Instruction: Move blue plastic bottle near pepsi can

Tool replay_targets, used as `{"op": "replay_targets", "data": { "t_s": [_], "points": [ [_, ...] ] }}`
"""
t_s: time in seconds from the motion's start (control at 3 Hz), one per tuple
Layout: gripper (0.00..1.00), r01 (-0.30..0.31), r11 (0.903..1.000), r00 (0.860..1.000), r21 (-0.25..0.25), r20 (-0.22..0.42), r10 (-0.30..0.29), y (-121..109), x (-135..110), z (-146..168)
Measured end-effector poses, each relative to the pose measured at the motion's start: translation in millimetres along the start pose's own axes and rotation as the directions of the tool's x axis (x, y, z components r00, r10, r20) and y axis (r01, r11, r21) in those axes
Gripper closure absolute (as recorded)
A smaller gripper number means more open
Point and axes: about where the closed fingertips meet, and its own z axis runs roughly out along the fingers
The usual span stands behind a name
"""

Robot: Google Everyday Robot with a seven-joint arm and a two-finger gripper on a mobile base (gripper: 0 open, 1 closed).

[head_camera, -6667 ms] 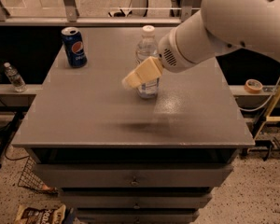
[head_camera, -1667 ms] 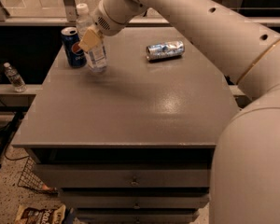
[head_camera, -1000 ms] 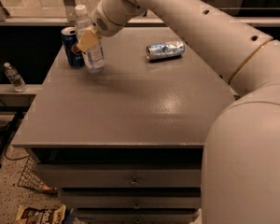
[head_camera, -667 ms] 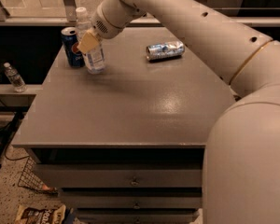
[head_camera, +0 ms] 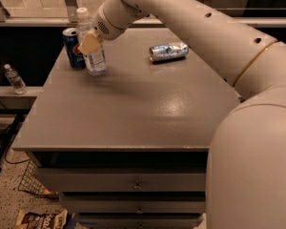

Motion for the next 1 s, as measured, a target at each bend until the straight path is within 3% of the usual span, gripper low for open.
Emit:
{"op": "replay_targets", "data": {
  "t_s": [0.67,1.0],
  "points": [
    [0.13,0.002,1.0,1.0,-0.007,-0.004,-0.002,2.8,0.4,4.5],
    [0.0,0.003,0.9999,1.0,-0.011,-0.005,-0.003,4.1,0.6,6.7]
  ]
}}
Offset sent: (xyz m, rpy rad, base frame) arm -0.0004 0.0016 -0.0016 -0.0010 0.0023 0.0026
